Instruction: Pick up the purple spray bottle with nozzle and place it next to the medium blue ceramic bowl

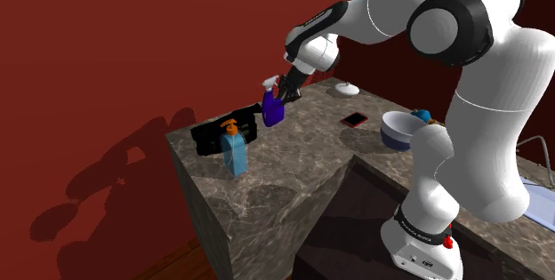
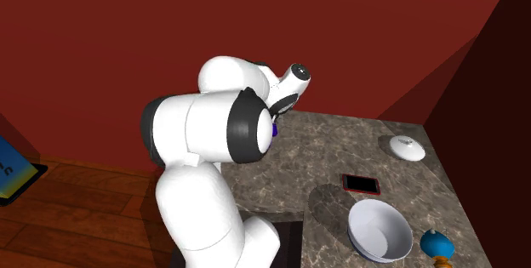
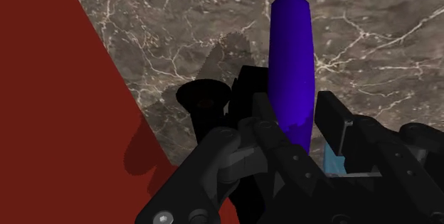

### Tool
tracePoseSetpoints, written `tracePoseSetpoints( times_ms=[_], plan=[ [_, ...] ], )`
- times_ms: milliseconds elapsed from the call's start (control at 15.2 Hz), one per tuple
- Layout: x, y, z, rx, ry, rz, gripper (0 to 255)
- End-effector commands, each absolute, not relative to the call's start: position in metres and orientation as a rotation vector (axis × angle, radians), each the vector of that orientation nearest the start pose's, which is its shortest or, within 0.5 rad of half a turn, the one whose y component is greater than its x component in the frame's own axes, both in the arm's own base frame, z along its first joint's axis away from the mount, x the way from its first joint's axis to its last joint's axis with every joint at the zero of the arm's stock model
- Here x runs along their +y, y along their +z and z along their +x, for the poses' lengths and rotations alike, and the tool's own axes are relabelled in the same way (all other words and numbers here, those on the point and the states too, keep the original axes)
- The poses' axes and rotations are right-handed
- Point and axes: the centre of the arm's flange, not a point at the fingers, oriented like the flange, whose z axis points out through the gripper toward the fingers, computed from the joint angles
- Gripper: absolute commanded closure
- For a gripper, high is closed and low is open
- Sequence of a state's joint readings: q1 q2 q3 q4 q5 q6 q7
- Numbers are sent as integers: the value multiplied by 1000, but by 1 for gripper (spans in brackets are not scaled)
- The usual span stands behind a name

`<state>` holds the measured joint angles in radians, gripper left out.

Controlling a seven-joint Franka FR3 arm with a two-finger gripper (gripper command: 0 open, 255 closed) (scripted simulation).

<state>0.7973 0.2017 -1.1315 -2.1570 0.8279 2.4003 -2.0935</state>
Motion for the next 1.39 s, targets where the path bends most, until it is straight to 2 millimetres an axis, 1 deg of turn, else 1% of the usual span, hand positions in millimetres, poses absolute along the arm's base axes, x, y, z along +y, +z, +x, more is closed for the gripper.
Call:
tracePoseSetpoints(
  times_ms=[0, 1320],
  plan=[
    [-169, 385, 540, -1759, -729, -2539, 255],
    [-169, 491, 540, -1759, -729, -2539, 255]
  ],
)
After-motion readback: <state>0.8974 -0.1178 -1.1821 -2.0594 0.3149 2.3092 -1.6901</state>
